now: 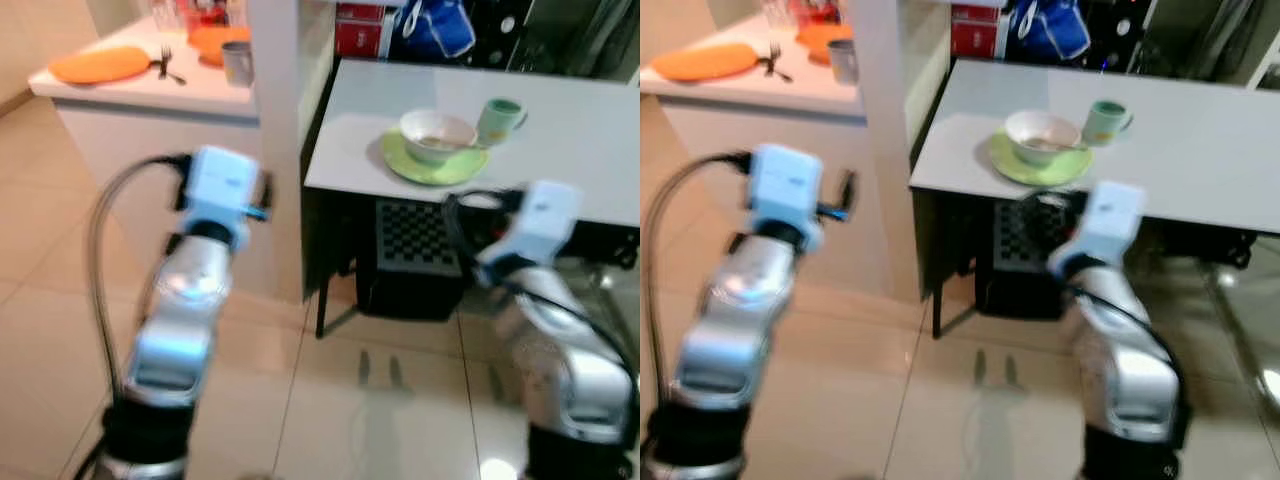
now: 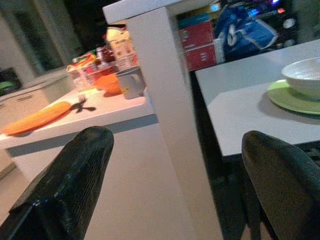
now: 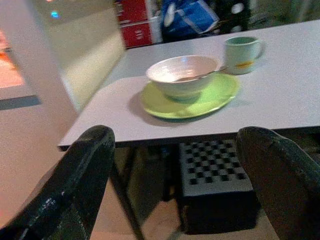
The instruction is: Setting the table
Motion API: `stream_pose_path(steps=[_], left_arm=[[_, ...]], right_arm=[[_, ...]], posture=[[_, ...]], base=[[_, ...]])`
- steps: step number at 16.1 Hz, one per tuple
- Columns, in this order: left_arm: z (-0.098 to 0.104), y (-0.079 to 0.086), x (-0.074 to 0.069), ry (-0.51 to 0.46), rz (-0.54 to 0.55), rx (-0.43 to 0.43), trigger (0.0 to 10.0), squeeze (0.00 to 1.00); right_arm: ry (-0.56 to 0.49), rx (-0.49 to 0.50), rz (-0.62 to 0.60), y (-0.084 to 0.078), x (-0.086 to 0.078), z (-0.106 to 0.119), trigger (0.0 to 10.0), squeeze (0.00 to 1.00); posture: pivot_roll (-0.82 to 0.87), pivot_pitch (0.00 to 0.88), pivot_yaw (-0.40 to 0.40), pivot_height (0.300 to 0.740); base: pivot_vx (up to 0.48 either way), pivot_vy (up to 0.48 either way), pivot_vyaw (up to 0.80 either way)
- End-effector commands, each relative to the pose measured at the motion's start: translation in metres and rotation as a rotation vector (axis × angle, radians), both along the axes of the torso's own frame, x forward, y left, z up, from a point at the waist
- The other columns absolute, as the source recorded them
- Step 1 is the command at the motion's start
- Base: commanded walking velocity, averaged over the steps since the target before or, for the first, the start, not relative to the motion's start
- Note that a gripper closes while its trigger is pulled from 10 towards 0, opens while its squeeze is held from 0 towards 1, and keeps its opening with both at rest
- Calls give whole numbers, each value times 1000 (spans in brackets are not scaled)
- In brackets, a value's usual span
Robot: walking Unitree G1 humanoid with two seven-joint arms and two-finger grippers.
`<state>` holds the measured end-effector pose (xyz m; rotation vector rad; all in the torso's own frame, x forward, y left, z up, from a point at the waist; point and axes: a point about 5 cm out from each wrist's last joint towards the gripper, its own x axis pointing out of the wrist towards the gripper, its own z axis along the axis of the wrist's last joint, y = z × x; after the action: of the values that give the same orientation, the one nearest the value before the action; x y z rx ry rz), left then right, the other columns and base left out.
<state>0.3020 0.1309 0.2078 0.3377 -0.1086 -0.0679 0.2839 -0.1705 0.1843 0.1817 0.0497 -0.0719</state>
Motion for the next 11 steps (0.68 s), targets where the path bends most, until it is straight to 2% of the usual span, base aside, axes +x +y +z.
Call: stream_pose_path(steps=[1,11], left_arm=[[3,8,1,-9,30,15,10000,0],[4,14,2,-12,55,21,10000,0]], right_arm=[[3,1,15,6,1,1,10000,0],[8,12,32,9,6,1,10000,0]], posture=[[2,0,-39,740],[18,0,-54,740]], base=[[0,412,0],[0,413,0]])
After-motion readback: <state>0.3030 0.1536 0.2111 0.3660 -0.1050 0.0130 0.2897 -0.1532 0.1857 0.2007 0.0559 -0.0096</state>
